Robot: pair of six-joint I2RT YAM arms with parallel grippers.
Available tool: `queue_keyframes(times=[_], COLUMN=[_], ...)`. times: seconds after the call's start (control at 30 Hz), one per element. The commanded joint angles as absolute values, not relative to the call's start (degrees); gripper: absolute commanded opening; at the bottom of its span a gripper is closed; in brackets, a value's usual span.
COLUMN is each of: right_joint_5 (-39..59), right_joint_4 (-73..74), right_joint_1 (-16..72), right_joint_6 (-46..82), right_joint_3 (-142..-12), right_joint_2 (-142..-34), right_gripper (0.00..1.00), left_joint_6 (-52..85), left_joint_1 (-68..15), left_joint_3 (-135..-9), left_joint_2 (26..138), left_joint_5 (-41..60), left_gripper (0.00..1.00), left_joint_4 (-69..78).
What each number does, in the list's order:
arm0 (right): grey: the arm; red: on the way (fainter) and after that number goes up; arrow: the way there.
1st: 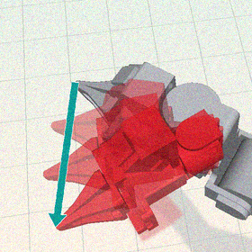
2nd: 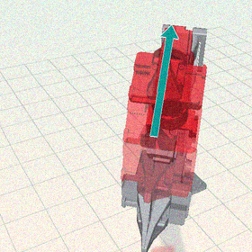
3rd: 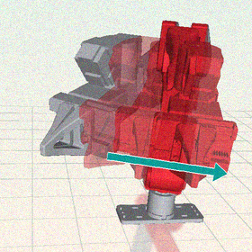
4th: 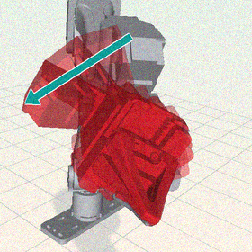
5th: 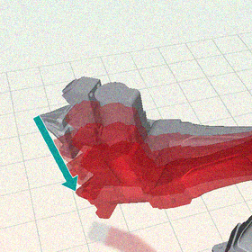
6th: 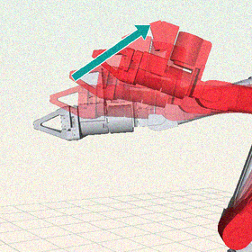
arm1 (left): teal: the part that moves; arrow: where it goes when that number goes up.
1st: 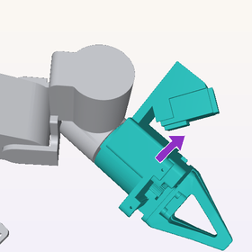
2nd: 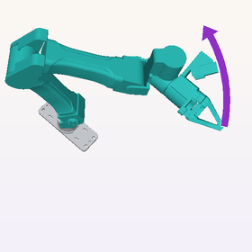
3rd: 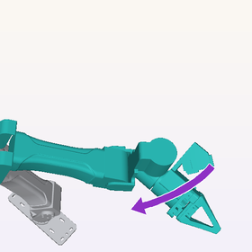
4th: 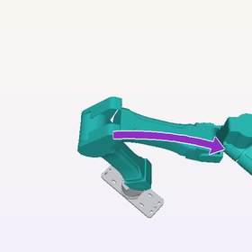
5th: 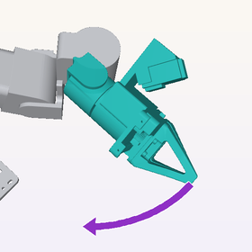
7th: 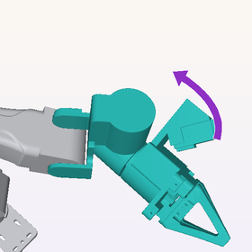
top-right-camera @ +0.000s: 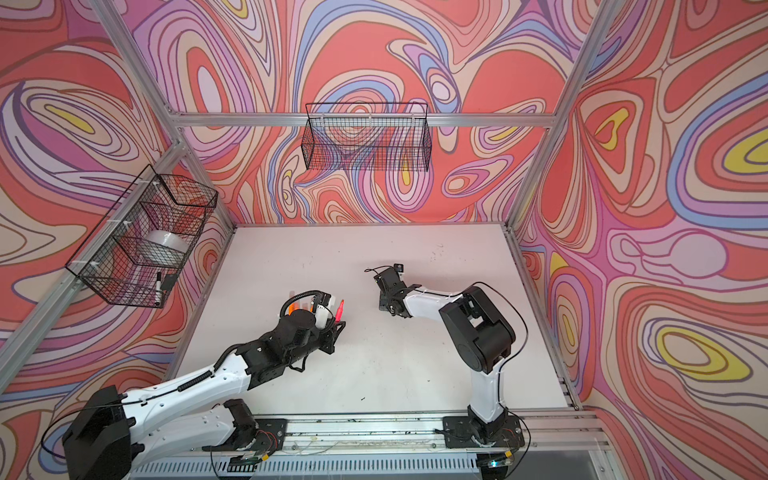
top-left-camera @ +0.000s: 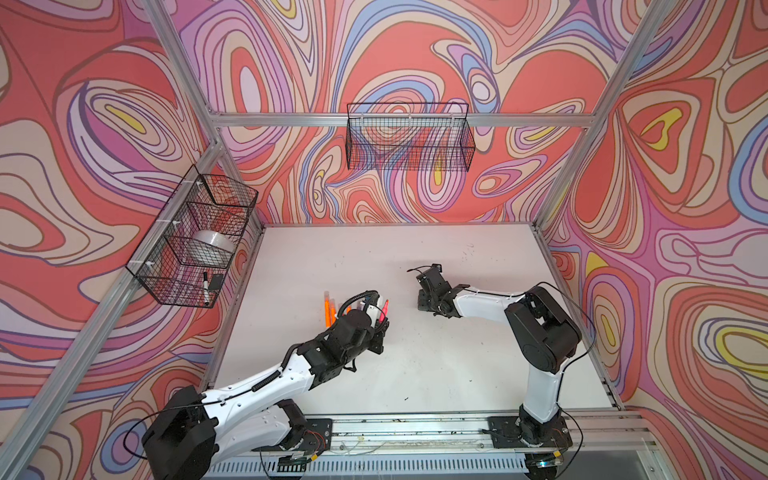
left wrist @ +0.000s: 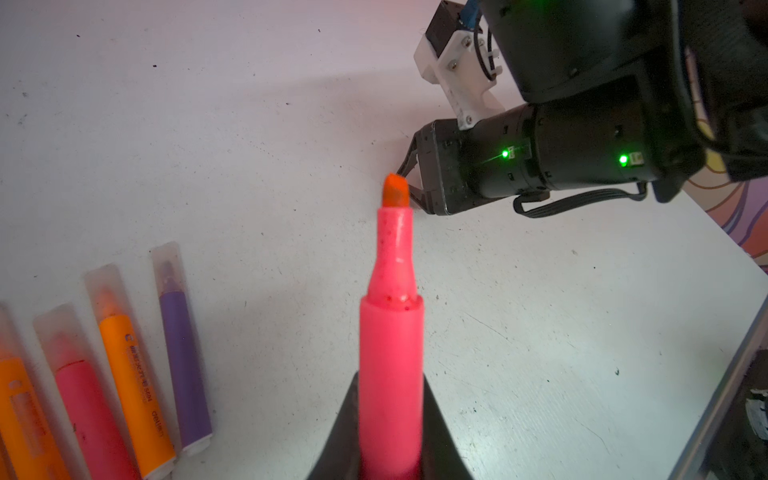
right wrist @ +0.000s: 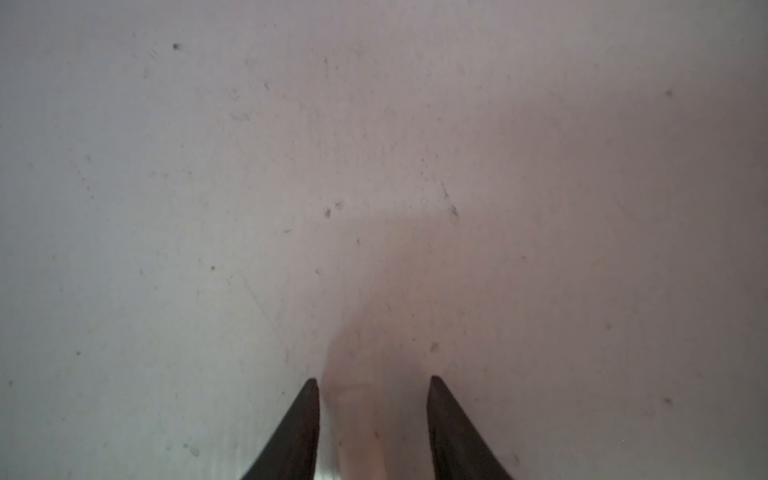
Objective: Insert the pens into the pen caps
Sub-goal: 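Lower the right gripper over the translucent pink cap and grasp it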
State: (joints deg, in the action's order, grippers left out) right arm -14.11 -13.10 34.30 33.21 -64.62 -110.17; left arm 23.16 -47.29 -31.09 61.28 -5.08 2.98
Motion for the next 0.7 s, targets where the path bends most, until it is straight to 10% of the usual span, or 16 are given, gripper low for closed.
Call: queue_keyframes(times=[0.0,0.67], right_joint_5=[-14.63,-14.84], right_joint_4=[-16.52,-17.38], right_joint_1=[34.17,36.11], right_joint_6=[32.19,32.93], right_joint_3=[-65.48,-64.82], right_joint_2=[-112.25,-110.7], right_gripper=[0.38,0.26], left_joint_6=[23.46,23.86], left_joint_1=[-47.45,-47.45], left_joint_3=[-32.91,-33.49], left_joint_2=[61.65,63.05], left_joint_5=[-5.09,-5.09], left_gripper=[0.0,0.0], left_joint_4=[3.08,2.91])
